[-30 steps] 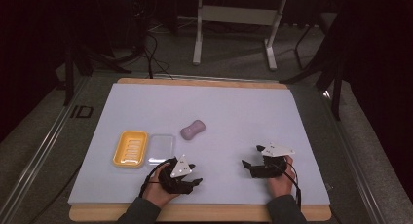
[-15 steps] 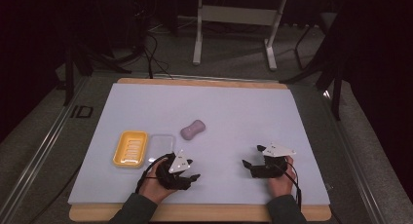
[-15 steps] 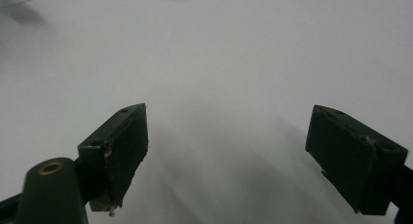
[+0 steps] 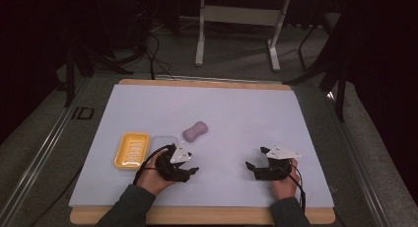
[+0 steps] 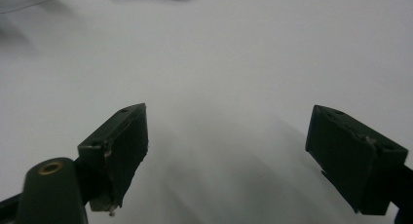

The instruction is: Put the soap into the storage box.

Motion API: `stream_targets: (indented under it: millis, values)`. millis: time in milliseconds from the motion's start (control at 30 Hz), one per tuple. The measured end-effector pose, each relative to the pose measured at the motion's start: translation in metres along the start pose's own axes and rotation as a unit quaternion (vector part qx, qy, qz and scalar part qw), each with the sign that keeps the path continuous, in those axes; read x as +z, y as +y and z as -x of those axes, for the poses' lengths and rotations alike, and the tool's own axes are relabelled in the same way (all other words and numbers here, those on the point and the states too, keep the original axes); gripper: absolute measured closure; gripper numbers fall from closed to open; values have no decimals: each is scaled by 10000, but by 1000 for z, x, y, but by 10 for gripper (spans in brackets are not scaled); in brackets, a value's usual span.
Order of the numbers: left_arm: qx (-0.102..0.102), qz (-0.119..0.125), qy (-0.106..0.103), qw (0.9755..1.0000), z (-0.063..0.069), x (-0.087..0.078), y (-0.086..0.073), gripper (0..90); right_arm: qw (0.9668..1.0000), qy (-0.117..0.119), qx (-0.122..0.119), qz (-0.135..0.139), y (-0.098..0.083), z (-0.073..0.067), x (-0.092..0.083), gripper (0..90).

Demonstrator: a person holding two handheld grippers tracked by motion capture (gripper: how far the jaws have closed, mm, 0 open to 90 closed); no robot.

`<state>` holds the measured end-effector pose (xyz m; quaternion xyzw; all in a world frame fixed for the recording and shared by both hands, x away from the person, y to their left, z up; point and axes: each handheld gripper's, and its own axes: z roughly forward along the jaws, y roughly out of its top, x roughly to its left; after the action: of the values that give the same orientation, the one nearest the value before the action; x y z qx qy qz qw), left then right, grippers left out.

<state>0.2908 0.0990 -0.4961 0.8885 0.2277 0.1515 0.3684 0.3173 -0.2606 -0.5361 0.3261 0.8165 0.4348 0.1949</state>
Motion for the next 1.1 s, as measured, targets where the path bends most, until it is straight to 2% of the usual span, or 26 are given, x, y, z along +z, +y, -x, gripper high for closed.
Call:
stream_targets:
  millis: [233, 400, 567, 733, 867, 1100]
  values:
    - [13, -21, -4, 10000, -14, -1, 10, 437, 10000, -5, 5, 11, 0, 0, 0, 153]
    - [23, -208, -55, 9998, -29, 2, 15, 429, 10000, -11, -32, 3, 0, -1, 0, 153]
    - [47, -252, 20, 9997, -43, -1, 23, 428, 10000, -19, -26, 30, 0, -1, 0, 153]
    - [-62, -282, 117, 9995, -55, -3, 29, 428, 10000, -21, -12, 8, 0, -1, 0, 153]
    - [-173, -384, 184, 9989, -62, 0, 33, 429, 10000, -26, -16, 11, 0, -1, 0, 153]
    - [-185, -498, 269, 9982, -70, 9, 42, 427, 10000, -19, -26, 5, 0, -1, 0, 153]
